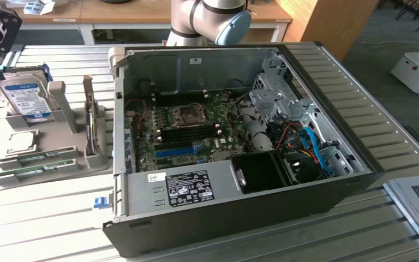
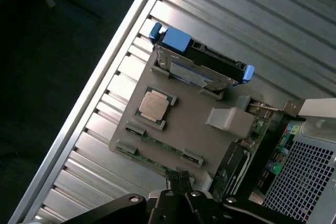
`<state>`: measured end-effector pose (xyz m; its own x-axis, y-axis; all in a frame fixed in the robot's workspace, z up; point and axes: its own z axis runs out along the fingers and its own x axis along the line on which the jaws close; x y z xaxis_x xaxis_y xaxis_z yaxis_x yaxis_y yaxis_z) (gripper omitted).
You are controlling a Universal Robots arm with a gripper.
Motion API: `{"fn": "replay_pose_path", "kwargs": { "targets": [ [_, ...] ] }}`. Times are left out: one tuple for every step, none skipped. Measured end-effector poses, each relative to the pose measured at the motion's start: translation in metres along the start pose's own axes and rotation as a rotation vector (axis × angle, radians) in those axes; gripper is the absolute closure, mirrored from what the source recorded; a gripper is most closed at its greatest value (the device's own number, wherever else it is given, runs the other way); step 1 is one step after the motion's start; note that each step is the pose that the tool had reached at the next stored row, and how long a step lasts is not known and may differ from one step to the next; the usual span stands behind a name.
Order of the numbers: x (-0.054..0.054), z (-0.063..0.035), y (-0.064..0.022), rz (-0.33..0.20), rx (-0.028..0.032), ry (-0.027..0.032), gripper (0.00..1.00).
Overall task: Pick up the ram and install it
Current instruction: 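Pick up the ram and move it above insertion slot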
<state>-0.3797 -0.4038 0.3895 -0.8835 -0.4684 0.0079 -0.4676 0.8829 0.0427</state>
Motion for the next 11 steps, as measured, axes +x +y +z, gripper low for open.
{"fn": "replay_pose_path", "kwargs": {
  "targets": [
    [0.0,0.0,0.0,-0.021,0.0001,0.0009,0.9],
    [0.0,0.0,0.0,-0.032,0.0003,0.0014,0.9],
    [0.0,0.0,0.0,-0.044,0.0003,0.0019,0.9],
    [0.0,0.0,0.0,-0.055,0.0004,0.0023,0.9],
    [0.0,0.0,0.0,-0.066,0.0005,0.0028,0.9],
    [0.0,0.0,0.0,-0.078,0.0006,0.0033,0.9],
    [0.0,0.0,0.0,-0.089,0.0006,0.0038,0.9],
    [0.0,0.0,0.0,-0.1,0.0008,0.0043,0.9],
    [0.0,0.0,0.0,-0.112,0.0009,0.0048,0.9],
    [0.0,0.0001,0.0,-0.123,0.0009,0.0052,0.9],
    [0.0,0.0001,0.0,-0.135,0.0011,0.0058,0.9]
  ]
}}
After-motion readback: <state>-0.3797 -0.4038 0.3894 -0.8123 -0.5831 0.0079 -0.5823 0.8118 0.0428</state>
